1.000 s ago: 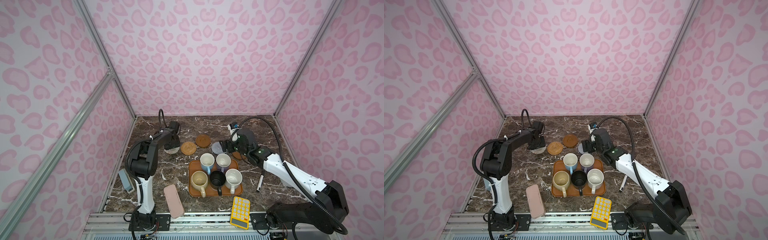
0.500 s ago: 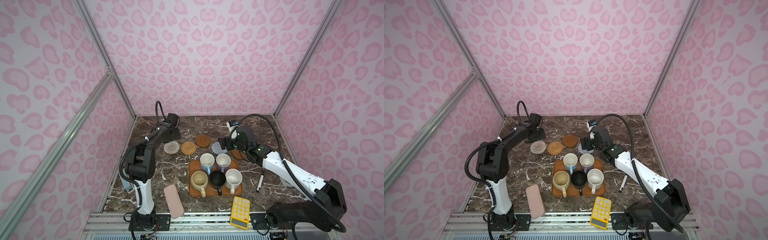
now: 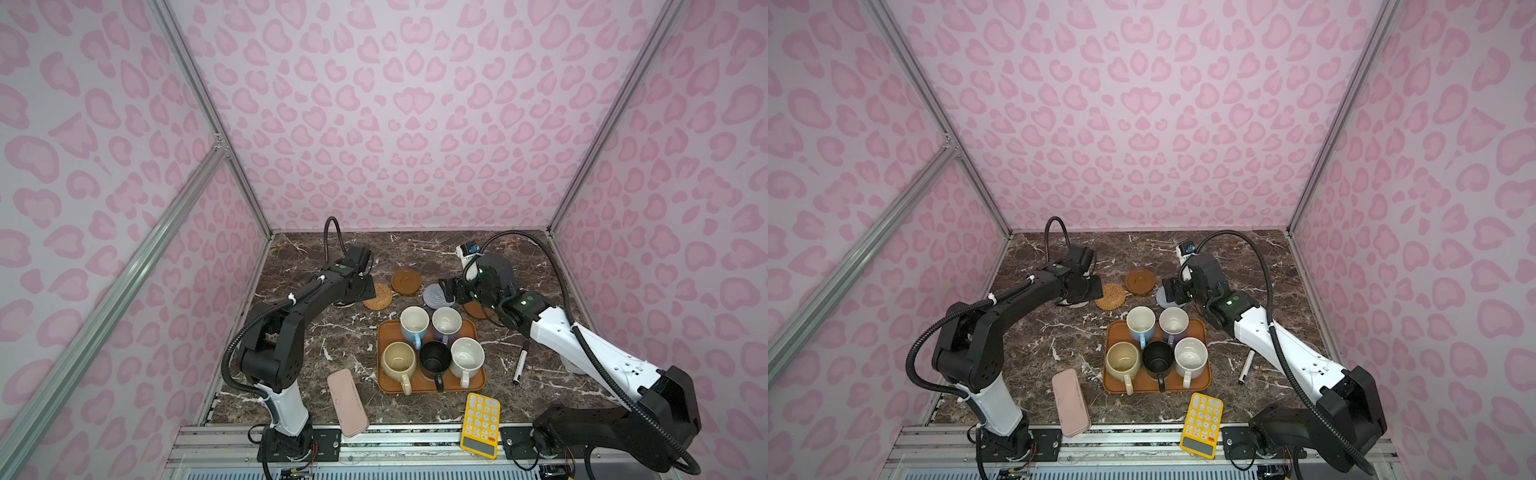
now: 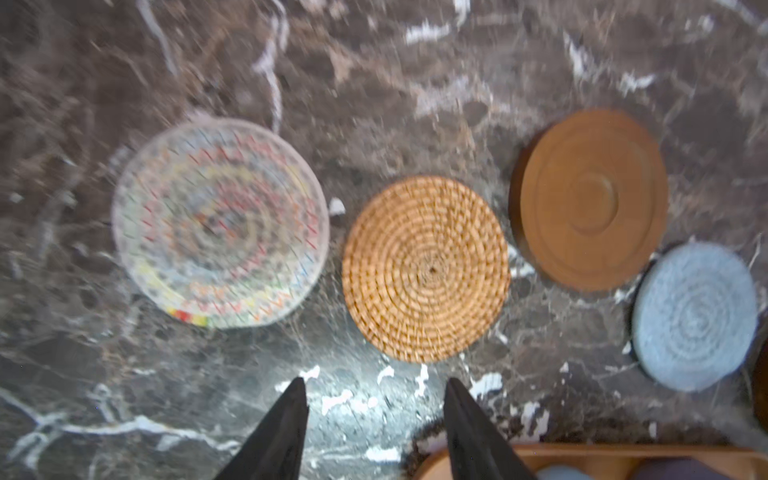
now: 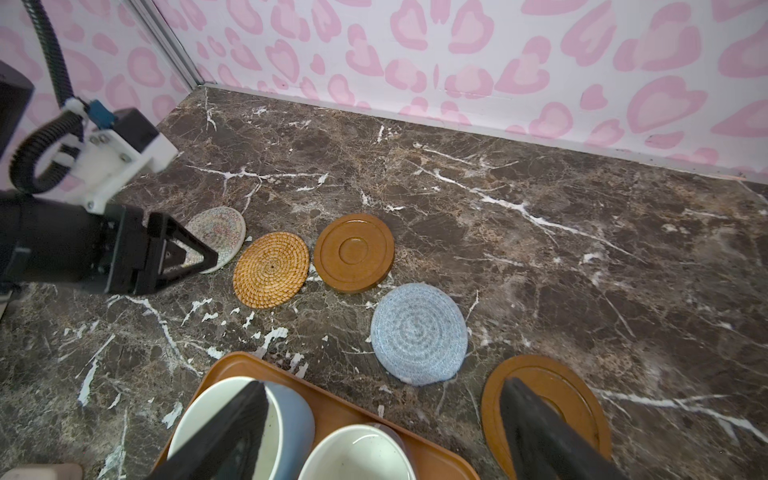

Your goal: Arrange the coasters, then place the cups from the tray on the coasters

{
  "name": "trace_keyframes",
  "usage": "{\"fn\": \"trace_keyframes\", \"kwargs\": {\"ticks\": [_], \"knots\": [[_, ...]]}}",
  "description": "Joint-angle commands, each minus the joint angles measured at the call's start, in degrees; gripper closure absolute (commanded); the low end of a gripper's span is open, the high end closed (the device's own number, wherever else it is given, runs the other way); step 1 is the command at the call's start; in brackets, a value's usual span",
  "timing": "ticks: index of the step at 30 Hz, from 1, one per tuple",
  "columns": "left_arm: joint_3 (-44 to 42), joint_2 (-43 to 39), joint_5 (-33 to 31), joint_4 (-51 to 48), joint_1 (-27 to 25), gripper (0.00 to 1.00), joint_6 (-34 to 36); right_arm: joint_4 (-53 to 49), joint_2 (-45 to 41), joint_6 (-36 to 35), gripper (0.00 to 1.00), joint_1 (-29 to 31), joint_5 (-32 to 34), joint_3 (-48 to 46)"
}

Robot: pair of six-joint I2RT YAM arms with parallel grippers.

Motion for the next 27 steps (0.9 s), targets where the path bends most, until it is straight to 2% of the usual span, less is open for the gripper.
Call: {"fn": "trace_keyframes", "kwargs": {"ticks": [1,16,27], "knots": [[-0.7,1.8,0.3,3.2,-1.1,0.47,-1.4,0.2,0.1,0.9,0.11,0.1,-0.4,-0.5],[11.0,14.5,-5.0,-0.7,-3.0,0.56,2.5,-0.4,0.8,0.9,0.11,0.0,-0.5,-1.1],[12.9,18.2,-6.4,-2.1,-1.4,0.57,2.2,-0.4,2.1,0.8,0.11,0.1,-0.7,-1.1]]}}
